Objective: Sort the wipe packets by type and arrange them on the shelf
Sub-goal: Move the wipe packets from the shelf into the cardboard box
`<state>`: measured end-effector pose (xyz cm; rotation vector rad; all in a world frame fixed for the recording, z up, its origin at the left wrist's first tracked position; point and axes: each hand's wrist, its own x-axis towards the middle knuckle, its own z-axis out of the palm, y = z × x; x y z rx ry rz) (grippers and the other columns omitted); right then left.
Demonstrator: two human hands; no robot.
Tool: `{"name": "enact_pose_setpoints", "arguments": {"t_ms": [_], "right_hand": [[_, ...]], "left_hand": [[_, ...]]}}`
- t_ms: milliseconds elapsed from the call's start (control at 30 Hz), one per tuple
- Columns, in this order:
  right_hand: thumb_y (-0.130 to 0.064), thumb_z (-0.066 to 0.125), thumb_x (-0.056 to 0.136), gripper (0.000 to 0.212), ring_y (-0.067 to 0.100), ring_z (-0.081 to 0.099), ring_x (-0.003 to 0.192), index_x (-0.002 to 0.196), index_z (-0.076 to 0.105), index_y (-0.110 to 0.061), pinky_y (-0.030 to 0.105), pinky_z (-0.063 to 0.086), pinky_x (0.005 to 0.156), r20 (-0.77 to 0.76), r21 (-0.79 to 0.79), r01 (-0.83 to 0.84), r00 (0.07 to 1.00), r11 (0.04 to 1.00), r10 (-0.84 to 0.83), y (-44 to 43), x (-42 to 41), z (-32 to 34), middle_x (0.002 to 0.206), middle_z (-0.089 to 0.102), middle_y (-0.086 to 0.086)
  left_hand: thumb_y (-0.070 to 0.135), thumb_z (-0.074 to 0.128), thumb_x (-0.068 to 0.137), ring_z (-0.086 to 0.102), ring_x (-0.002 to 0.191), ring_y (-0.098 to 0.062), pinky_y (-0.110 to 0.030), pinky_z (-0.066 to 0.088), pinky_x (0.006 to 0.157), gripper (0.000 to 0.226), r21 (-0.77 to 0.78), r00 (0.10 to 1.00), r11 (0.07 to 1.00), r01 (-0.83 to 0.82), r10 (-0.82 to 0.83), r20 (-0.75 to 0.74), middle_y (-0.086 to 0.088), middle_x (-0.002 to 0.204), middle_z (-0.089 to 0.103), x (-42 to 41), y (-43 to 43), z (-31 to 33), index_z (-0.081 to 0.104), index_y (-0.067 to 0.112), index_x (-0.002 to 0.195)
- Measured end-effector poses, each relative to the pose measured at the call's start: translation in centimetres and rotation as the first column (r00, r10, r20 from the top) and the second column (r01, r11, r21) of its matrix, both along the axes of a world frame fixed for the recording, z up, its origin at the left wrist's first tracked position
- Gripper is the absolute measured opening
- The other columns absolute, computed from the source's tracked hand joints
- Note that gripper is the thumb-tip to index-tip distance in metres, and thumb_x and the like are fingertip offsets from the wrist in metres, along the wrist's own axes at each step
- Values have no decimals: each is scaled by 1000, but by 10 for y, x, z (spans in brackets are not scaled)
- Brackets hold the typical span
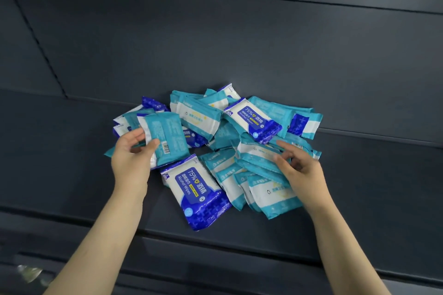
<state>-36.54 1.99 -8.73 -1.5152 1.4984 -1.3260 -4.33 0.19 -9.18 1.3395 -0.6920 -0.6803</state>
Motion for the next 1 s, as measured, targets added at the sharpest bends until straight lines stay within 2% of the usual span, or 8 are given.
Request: {"name": "enact_pose_setpoints", "arguments": {"t_ms": [67,133,233,333,433,600,800,1000], "right_hand": [[-35,74,85,34,8,63,99,118,70,-36,33,52,94,-12,87,-67,998,994,68,-3,-4,-1,112,63,-7],[-47,74,76,56,8,64,112,129,64,-32,35,53,99,40,225,-187,982,956,183,-4,-8,5,126,63,-10],[-47,78,68,71,7,65,111,132,54,-30,31,55,95,11,346,-247,966,905,260,-9,-14,23,128,63,-10],[-28,84,75,57,9,69,104,126,59,-31,31,58,88,-5,375,-271,956,887,294,-14,-12,37,120,67,-9],[-20,86,74,50,11,71,98,116,63,-36,31,60,81,2,347,-244,966,905,259,-15,-10,37,117,69,-3],[-14,88,72,53,16,69,100,113,63,-36,37,61,80,-9,233,-126,991,964,132,-9,5,36,121,62,2],[6,79,76,46,18,74,75,110,58,-17,32,60,60,315,90,-21,949,996,-8,-9,47,50,85,76,-3],[-4,85,71,75,25,73,96,131,47,-28,41,59,83,282,111,16,958,994,-48,-12,94,38,108,73,7]], "left_hand": [[8,78,81,64,102,-9,-31,56,80,36,-6,1000,1000,5,-5,-25,5,115,67,2,0,0,64,27,108],[7,77,82,64,101,-6,-29,55,79,36,-9,999,1000,5,-6,-44,6,114,66,3,0,1,64,26,109],[7,75,84,64,101,-6,-29,54,80,33,-17,999,1000,14,-15,-47,8,113,66,3,-1,1,64,30,106],[8,69,89,62,102,-6,-26,53,82,30,-11,999,999,36,-36,10,9,112,65,2,-1,-1,63,31,107],[13,67,92,61,100,-3,-19,50,76,28,31,994,997,66,-68,82,9,115,64,5,-1,-1,62,28,115],[19,81,80,62,104,-8,-26,51,81,48,123,980,980,159,-172,102,8,116,63,11,-5,3,56,22,121],[-6,74,80,65,97,-15,-26,50,68,53,179,943,927,330,-313,-118,-3,111,64,38,-15,14,53,16,124],[-10,67,83,69,91,-16,-30,53,71,44,192,831,809,556,-531,-166,-4,102,71,89,-18,33,63,19,115]]}}
